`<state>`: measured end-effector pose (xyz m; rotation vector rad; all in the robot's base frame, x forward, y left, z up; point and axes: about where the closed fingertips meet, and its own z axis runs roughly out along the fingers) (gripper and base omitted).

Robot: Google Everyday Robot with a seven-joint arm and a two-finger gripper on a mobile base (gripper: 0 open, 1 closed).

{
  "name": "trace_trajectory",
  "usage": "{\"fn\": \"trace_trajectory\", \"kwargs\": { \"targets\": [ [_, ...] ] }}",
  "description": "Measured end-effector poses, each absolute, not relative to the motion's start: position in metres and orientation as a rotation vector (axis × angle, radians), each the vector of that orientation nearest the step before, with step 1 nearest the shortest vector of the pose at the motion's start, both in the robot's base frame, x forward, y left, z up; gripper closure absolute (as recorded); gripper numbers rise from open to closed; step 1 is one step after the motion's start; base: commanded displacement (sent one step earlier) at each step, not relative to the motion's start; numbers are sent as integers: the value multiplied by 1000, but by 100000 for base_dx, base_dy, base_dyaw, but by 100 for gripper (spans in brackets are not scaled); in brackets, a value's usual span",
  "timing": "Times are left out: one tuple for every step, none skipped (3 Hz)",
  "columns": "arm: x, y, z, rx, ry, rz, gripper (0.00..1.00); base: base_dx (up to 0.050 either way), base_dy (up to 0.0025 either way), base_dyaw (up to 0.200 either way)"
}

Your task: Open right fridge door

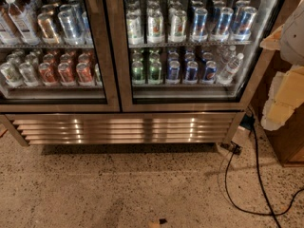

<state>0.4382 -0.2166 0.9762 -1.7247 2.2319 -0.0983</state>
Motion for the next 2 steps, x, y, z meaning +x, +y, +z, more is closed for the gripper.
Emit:
{"fn": "trace_trajectory", "kwargs": {
  "targets": [
    [438, -217, 976, -1725, 2232, -98, 0, 3789, 247, 12998],
    [438, -217, 976, -1725, 2232, -98, 0, 4695, 1, -72]
  ]
}}
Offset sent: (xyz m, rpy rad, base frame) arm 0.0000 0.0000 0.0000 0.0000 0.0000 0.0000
